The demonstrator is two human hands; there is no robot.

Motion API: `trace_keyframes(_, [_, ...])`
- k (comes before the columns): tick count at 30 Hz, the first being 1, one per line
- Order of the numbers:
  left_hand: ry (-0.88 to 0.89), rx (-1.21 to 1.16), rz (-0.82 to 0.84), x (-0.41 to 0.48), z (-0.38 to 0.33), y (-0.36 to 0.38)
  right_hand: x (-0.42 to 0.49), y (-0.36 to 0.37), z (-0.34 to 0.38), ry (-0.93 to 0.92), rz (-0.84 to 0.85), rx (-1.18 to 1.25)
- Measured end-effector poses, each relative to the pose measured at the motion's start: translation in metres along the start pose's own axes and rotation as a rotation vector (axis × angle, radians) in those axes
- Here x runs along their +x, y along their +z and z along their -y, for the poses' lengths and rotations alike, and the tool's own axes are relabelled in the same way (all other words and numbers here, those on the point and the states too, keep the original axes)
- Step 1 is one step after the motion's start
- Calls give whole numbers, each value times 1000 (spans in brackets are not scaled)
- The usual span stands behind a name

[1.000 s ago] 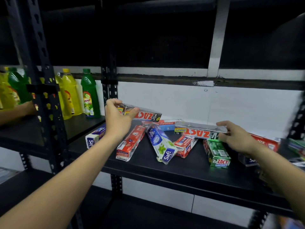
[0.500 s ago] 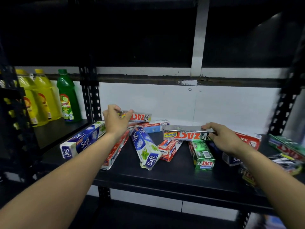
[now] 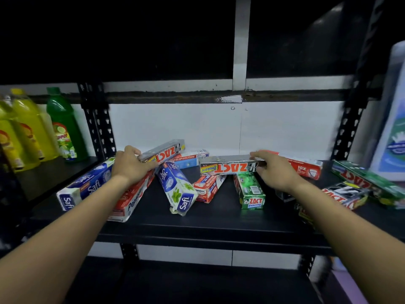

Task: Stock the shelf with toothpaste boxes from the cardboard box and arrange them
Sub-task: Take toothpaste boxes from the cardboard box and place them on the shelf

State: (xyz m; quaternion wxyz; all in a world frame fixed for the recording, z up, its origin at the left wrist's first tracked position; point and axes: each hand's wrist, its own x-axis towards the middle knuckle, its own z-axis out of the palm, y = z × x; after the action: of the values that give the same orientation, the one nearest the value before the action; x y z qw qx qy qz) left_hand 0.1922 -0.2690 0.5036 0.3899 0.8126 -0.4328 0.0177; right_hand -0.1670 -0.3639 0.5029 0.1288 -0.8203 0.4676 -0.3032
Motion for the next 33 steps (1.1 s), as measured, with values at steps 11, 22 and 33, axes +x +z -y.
trace_keyframes(11, [559, 393, -171, -85, -36, -22, -37, -15, 26, -52, 30, -172])
trace_keyframes(22, [859, 341, -45, -202, -66, -19, -130, -4, 58, -272, -108, -244])
trace_keyframes(33, [814, 323, 206, -280, 11, 49, -227, 82, 26, -221, -29, -174])
